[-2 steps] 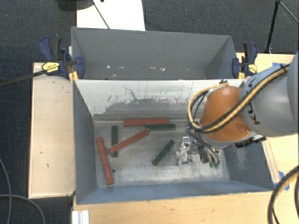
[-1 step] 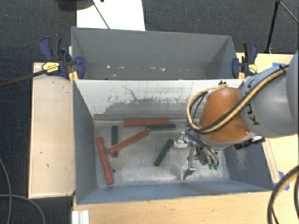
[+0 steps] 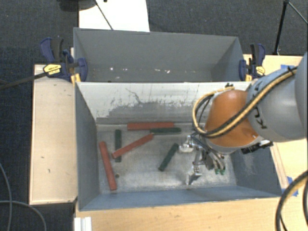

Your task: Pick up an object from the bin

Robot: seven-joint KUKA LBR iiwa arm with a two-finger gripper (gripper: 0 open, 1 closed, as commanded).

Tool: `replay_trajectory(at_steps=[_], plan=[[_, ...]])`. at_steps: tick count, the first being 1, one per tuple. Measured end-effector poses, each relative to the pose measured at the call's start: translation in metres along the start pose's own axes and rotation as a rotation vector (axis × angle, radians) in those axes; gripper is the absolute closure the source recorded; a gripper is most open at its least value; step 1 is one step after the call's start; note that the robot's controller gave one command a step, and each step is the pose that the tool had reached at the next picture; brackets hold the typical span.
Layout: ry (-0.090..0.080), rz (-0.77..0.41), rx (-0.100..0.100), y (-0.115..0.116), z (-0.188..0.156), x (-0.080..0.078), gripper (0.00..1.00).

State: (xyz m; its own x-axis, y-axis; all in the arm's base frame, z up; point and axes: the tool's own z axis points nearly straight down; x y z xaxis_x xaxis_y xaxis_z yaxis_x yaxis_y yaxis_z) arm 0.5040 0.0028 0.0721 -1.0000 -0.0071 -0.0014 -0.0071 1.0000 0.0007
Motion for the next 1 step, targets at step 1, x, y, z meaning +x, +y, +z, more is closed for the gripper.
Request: replay_trajectory(at_steps=[1], plan=[[0.001, 0.002, 0.000, 0.0388, -0.0159, -0.0400, 0.00]])
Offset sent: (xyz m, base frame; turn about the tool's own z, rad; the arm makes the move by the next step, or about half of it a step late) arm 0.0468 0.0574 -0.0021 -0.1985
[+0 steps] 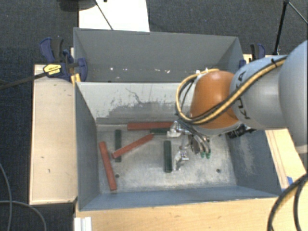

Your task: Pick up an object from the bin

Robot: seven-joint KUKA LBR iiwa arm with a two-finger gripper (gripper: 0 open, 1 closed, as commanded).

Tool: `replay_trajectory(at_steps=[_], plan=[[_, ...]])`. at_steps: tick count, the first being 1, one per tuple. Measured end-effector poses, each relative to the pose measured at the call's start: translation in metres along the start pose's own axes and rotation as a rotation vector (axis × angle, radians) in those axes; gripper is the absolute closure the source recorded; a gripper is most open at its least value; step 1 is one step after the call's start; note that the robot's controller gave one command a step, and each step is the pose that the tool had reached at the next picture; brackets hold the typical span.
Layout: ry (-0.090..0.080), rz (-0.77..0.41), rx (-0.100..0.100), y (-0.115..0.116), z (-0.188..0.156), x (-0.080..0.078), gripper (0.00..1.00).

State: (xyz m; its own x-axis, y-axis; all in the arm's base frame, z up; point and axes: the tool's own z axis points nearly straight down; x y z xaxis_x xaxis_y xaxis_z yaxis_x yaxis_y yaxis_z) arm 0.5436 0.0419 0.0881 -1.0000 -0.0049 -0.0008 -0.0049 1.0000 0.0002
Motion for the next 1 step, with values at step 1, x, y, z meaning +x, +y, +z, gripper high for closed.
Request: replay_trajectory(at_steps=[1], plan=[[-0.011, -0.095, -0.002, 0.0194, -0.0015, -0.0187, 0.00]])
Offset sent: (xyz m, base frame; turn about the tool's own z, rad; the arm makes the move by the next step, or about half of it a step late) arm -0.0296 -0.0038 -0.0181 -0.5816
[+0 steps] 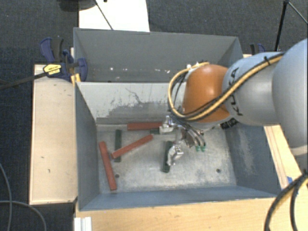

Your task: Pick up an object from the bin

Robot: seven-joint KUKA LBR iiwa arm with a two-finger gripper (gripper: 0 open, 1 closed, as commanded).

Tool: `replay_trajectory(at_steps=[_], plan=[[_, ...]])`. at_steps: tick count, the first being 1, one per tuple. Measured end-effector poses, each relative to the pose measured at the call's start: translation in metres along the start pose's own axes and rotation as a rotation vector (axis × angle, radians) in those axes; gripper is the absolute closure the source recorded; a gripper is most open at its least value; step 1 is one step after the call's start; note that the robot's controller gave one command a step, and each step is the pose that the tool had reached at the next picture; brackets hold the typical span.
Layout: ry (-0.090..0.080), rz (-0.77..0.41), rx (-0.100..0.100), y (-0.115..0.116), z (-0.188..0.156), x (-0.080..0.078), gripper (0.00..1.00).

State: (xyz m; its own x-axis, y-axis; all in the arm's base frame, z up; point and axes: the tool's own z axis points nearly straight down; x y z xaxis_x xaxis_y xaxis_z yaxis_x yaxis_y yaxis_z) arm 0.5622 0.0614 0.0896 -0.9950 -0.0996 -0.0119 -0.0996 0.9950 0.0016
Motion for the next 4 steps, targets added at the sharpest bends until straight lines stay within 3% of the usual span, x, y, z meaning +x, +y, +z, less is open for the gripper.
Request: replay_trajectory(at_steps=[1, 2, 3, 4], plan=[[-0.007, -0.483, 0.000, -0.017, 0.014, 0.045, 1.00], [-0.007, -0.482, 0.000, -0.017, 0.014, 0.045, 1.00], [0.010, -0.537, -0.002, -0.013, -0.103, 0.040, 1.00], [0.011, -0.536, -0.002, -0.013, -0.103, 0.040, 1.00]])
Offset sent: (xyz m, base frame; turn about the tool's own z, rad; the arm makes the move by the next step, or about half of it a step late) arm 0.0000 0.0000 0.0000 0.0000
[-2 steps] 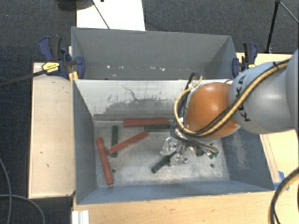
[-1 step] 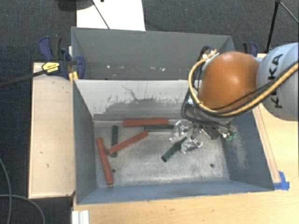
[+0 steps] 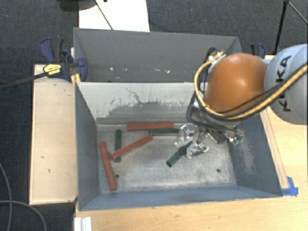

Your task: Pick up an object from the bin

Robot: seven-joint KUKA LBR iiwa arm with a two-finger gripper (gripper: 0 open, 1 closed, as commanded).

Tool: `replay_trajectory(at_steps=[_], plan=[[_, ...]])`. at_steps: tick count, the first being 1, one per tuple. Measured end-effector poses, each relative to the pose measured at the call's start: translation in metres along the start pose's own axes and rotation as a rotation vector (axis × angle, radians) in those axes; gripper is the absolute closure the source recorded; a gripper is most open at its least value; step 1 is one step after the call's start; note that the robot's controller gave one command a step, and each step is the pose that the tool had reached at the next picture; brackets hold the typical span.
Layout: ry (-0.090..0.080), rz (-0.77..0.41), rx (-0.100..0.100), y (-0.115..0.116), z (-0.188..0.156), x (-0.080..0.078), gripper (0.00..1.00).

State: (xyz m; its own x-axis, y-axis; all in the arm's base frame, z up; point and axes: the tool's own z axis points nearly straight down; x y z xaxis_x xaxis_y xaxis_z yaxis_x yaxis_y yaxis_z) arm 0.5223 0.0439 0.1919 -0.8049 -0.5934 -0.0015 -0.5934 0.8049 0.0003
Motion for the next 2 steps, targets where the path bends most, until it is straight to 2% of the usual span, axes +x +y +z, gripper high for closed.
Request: replay_trajectory(at_steps=[1, 2], plan=[[-0.002, -0.007, 0.001, -0.006, -0.006, -0.004, 1.00], [-0.001, -0.441, 0.001, -0.028, -0.111, -0.001, 1.00]])
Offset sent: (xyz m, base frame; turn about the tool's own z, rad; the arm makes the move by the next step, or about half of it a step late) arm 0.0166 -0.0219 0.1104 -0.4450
